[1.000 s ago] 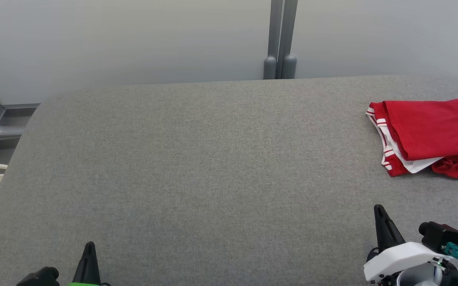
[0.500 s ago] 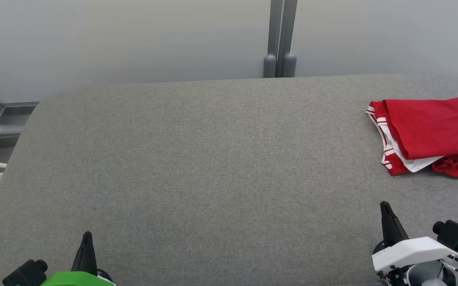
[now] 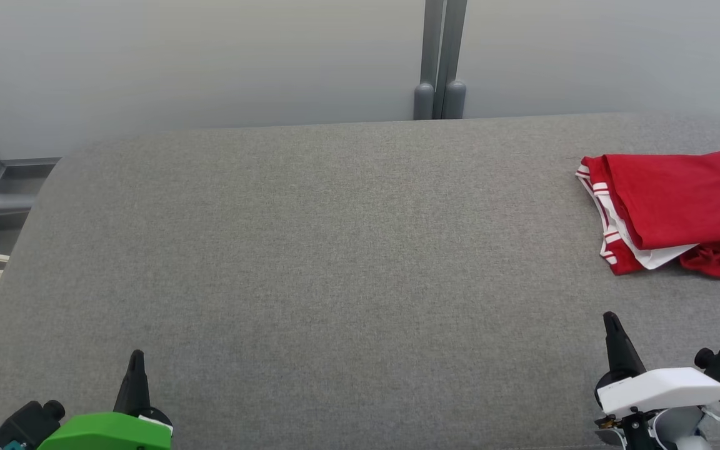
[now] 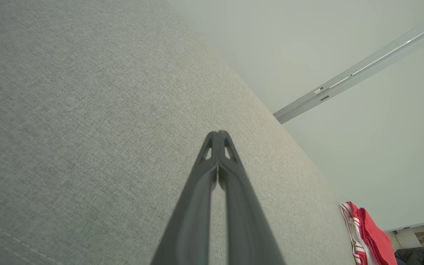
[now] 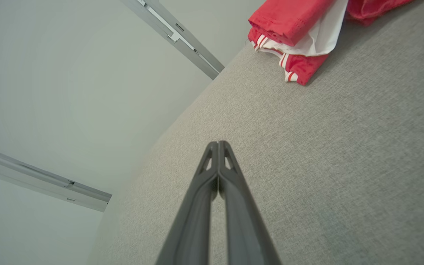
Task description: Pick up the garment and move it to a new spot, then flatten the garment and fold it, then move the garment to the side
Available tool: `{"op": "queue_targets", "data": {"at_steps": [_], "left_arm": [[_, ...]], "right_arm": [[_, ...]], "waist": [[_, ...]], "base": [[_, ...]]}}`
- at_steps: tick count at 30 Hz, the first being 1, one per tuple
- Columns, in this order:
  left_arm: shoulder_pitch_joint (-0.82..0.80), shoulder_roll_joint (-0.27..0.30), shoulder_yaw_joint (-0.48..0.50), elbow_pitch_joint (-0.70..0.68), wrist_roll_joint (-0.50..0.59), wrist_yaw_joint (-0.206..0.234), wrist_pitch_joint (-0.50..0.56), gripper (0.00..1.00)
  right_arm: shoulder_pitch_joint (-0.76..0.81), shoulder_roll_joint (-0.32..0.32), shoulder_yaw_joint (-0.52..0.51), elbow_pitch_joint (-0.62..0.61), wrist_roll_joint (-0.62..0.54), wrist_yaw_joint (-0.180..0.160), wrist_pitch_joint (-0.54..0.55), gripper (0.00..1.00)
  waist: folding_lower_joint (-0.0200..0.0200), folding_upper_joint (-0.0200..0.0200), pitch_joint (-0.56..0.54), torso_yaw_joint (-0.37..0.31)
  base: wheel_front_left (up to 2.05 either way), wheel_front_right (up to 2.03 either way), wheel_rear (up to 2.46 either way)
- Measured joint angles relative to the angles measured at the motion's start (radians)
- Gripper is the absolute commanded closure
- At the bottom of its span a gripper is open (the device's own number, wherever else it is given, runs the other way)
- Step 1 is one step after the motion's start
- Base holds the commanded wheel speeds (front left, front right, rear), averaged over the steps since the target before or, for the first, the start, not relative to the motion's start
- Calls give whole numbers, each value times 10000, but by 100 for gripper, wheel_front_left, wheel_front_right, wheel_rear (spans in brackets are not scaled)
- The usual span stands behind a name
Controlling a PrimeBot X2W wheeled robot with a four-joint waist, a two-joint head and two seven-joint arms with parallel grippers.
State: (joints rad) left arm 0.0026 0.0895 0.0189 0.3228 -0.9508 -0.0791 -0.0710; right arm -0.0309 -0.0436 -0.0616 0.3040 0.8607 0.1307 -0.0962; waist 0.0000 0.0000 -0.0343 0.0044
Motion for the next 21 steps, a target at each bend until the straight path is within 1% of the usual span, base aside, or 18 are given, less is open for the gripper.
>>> {"op": "queue_targets", "data": {"at_steps": [21], "left_arm": [[-382, -123, 259, -194, -2084, -148, 671, 100]], "right_arm": [[-98, -8, -207, -345, 2420, 0, 614, 100]], "waist": [[0, 0, 87, -11]], "base": [[0, 0, 0]]}}
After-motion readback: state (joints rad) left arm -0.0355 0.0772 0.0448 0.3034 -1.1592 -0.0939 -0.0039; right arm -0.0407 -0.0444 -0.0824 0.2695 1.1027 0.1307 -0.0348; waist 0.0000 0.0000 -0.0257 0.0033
